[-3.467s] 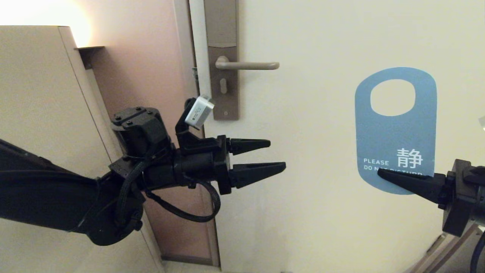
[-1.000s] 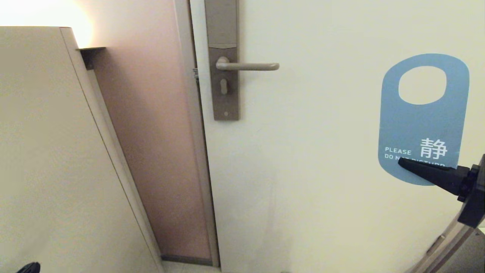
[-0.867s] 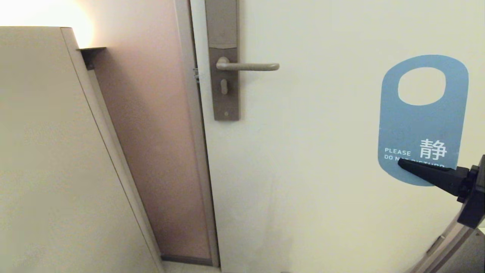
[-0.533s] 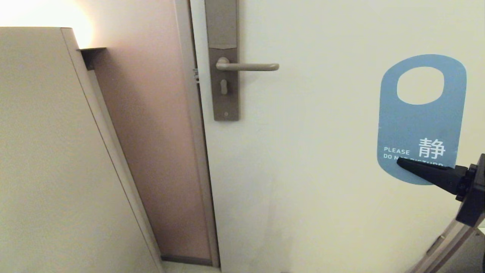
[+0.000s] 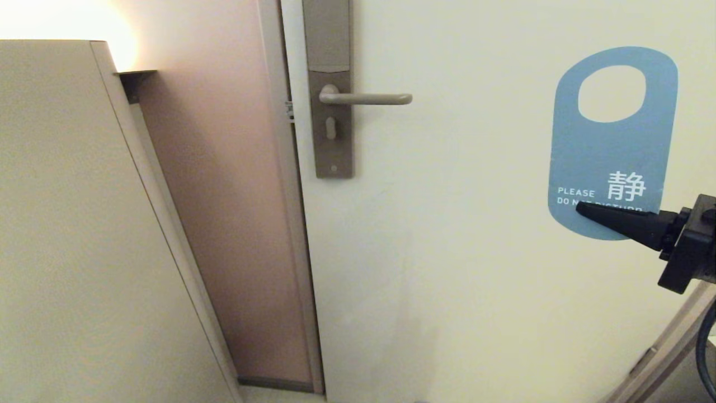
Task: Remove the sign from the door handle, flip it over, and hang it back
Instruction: Hang the sign back with the other side facing out
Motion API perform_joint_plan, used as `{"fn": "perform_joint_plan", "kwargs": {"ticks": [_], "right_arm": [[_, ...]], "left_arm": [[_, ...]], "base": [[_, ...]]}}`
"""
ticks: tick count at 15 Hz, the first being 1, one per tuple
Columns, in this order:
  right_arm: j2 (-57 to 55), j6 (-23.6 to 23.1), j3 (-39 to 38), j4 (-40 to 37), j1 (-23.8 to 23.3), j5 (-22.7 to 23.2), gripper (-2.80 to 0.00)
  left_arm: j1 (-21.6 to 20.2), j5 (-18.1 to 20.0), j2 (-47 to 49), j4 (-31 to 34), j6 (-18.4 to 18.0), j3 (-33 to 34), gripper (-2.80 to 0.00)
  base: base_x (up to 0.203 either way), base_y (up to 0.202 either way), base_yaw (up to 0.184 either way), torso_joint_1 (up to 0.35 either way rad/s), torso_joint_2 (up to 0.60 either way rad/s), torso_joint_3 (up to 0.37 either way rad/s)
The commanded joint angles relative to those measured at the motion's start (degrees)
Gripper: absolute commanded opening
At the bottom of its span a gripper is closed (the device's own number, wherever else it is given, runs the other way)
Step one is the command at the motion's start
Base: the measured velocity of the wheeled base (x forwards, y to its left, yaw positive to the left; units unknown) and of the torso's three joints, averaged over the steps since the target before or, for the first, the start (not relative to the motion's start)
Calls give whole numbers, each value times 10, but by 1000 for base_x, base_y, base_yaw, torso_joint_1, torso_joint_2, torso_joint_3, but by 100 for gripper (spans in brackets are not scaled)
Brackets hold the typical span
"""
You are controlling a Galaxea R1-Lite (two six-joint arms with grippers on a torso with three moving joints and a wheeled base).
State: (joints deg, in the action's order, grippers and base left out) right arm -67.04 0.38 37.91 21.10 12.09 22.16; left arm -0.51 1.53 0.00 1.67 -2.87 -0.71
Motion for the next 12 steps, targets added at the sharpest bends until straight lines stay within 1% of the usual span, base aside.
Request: {"fn": "perform_joint_plan", "kwargs": {"ticks": [1, 12], "right_arm": [[-32, 0, 14, 6, 0, 2, -280], [-142, -6, 25, 139, 5, 2, -280]], "left_arm": [[0, 0, 1, 0, 0, 0, -280], [0, 0, 1, 0, 0, 0, -280]], "base": [[0, 0, 0, 0, 0, 0], [0, 0, 0, 0, 0, 0]]}}
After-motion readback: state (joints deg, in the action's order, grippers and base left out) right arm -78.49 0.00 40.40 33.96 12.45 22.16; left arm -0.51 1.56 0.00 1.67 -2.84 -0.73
